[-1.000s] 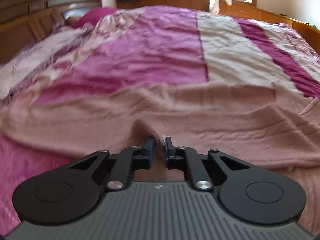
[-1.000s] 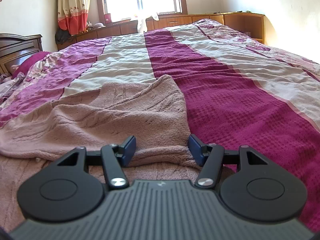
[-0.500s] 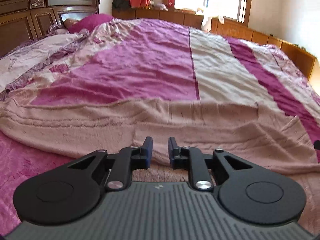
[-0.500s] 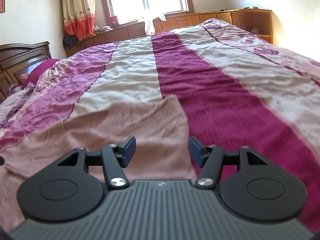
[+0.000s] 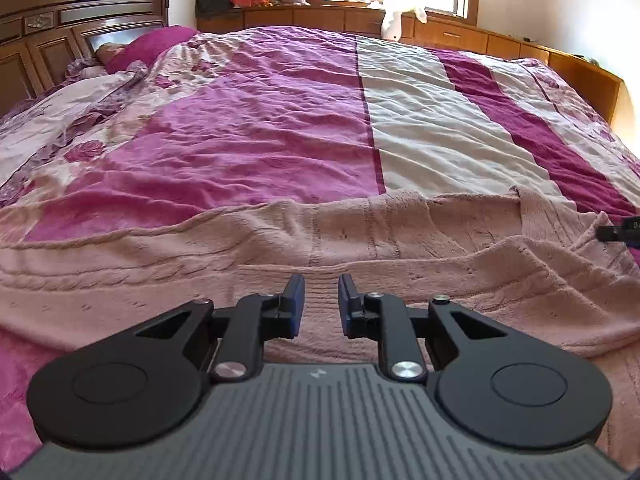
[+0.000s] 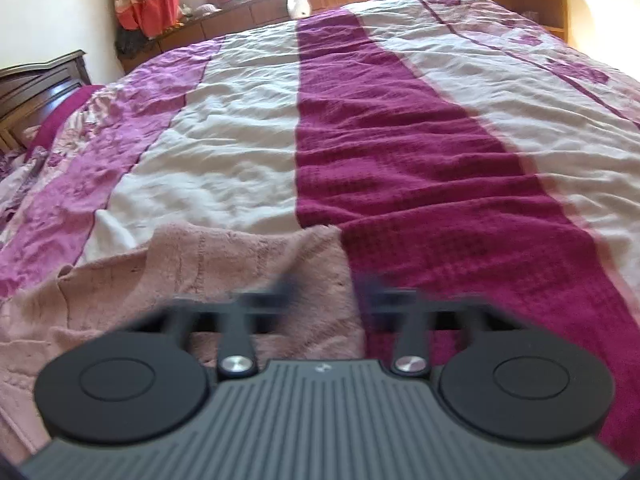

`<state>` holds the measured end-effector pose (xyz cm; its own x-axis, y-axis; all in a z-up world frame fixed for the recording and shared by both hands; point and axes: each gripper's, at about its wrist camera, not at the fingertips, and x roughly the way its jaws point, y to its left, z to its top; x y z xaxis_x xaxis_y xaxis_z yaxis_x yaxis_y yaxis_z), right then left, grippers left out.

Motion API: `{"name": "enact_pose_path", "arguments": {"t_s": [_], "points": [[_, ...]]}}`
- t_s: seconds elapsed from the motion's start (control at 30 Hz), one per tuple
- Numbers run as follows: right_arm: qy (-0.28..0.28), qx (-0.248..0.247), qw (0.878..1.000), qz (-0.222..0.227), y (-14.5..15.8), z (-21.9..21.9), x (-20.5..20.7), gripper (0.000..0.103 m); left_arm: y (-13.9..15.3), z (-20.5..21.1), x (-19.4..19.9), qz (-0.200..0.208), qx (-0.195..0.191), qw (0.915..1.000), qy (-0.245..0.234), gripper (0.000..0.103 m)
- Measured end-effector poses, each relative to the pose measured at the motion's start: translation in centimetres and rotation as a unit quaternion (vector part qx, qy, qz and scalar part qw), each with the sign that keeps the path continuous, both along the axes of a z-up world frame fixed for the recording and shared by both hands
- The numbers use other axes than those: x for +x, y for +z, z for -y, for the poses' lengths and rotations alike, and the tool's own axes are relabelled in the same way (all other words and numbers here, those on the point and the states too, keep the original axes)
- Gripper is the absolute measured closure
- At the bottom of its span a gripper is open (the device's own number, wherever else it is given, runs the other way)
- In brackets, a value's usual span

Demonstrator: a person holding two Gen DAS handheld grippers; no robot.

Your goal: Fold small clothes

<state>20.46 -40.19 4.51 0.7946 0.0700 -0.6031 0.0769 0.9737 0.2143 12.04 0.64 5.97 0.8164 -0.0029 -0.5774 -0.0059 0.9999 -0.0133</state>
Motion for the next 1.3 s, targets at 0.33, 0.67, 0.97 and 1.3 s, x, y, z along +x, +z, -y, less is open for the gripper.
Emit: {"name": "enact_pose_path", "arguments": {"t_s": [0.33,0.67,0.97,1.3], "points": [[-0.082,-0.063,0.995,0.0,-0.7,1.8,0.1,0.1,-3.3,1.2,2.5,-0.026,0.042,0.9987,-0.005,0.079],[-0.042,-0.019,0.999,0.02,1.5,2.2,-0.8,0.038,-2.9,0.7,2.7,-0.031,0.028,0.9991,-0.003,0.079],[-0.018,0.049,0.998,0.034,1.9,1.8,-1.3,0.04,-2.4,0.6,2.1,-0.032,0.02,0.9993,-0.004,0.078],[-0.012,-0.043,0.997,0.061,1.9,-0.2,-2.1,0.091,-1.9,1.4,1.3,-0.004,0.024,0.9993,-0.028,0.078]]}}
